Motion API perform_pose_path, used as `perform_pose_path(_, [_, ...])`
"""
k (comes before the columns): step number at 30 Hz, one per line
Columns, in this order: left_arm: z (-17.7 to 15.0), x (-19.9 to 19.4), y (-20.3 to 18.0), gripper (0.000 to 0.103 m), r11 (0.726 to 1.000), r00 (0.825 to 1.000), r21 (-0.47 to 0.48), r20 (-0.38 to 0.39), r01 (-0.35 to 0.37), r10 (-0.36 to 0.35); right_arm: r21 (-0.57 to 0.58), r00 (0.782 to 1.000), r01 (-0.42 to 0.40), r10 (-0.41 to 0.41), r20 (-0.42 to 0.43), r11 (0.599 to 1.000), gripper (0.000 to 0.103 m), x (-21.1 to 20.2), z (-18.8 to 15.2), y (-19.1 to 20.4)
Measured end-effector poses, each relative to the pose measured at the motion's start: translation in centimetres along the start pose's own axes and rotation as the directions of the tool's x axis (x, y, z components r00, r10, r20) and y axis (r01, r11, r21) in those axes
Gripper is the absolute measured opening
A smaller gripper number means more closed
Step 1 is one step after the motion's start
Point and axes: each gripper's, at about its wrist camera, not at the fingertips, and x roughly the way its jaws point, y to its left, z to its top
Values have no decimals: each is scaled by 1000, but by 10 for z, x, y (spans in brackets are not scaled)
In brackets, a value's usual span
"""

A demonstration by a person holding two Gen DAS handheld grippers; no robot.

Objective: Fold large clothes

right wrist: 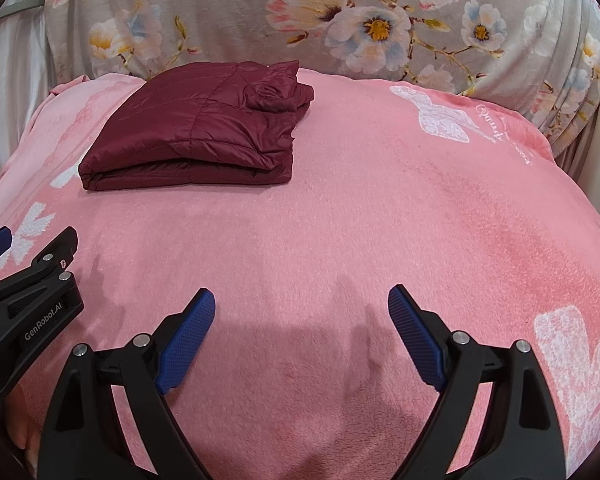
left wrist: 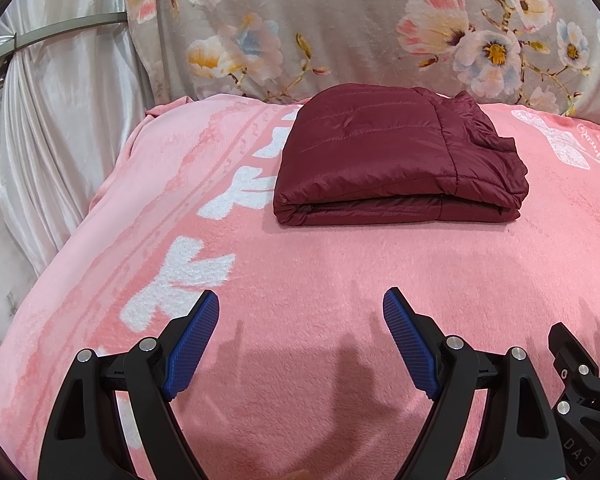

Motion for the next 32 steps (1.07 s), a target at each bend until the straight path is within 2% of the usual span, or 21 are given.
perform_pose_path(22, [0, -1, -1, 82, 1000, 1000, 1, -2, 8, -8, 0, 1000, 2, -2, 0, 1000, 86, 0, 0, 1])
perform_pose_path(32, [2, 1, -1, 76, 1000, 1000, 3, -4, 10, -10, -1, 1000, 2, -2, 1, 1000, 86, 0, 0, 0])
